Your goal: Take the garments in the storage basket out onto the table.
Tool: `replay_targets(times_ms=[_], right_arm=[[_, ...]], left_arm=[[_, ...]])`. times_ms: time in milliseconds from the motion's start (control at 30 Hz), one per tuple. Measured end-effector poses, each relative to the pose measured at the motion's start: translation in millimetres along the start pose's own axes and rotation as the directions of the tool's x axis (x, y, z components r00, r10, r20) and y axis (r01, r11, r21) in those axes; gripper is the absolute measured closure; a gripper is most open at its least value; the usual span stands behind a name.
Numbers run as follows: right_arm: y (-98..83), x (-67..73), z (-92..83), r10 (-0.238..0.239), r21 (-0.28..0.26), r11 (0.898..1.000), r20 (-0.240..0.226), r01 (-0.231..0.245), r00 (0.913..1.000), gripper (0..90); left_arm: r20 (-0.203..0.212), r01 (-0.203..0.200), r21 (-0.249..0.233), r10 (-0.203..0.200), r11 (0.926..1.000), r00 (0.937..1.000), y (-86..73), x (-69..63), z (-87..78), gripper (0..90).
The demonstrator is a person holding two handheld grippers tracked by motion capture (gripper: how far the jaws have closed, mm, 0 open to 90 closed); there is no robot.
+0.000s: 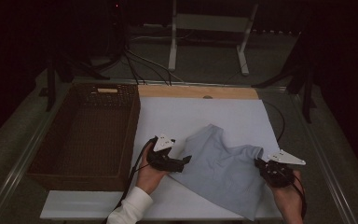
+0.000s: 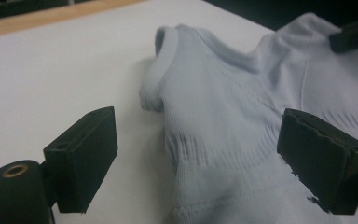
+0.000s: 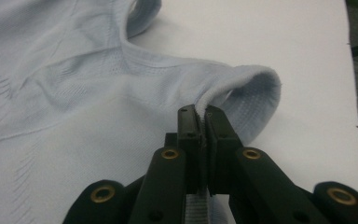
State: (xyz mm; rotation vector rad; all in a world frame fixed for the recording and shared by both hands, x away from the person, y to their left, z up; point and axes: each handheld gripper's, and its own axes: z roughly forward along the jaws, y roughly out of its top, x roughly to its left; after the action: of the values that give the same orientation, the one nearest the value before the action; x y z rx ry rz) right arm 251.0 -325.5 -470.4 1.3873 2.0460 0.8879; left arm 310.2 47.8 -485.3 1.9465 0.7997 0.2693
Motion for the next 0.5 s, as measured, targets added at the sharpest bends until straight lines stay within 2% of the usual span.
replay_targets(times_ms=[100,200,367,400,467,500], right_arm=[[-0.1,-3.1,-2.8,0.017,-0.015,1.0,0.013,-0.017,0.9998,86.7],[-0.3,-5.0,-4.3,0.024,-0.022,0.999,0.02,-0.024,0.9995,86.8],[-0.1,-5.9,-5.9,0.027,-0.027,0.999,0.017,-0.027,0.9995,86.7],[0.0,-5.7,-6.2,0.026,-0.03,0.999,0.017,-0.025,0.9995,86.7],[0.3,-5.3,-6.6,0.024,-0.033,0.999,0.016,-0.023,0.9996,86.7],[0.6,-5.0,-7.0,0.024,-0.037,0.999,0.016,-0.023,0.9996,86.7]], left_arm=[[0.005,-0.005,0.025,0.005,0.9997,1.0,-2.0,-0.6,3.3,13.8],[-0.023,-0.018,0.076,0.02,0.9969,0.9995,-3.8,-3.9,9.0,19.3],[0.002,-0.002,0.098,0.002,0.9952,1.0,-7.3,-3.6,15.2,28.0],[0.005,0.004,0.115,-0.004,0.9934,1.0,-7.6,-2.4,16.6,32.0],[0.058,0.015,0.133,-0.023,0.991,0.9981,-9.1,0.8,19.7,48.4],[0.059,0.022,0.137,-0.03,0.9903,0.9978,-9.3,1.0,20.6,52.5]])
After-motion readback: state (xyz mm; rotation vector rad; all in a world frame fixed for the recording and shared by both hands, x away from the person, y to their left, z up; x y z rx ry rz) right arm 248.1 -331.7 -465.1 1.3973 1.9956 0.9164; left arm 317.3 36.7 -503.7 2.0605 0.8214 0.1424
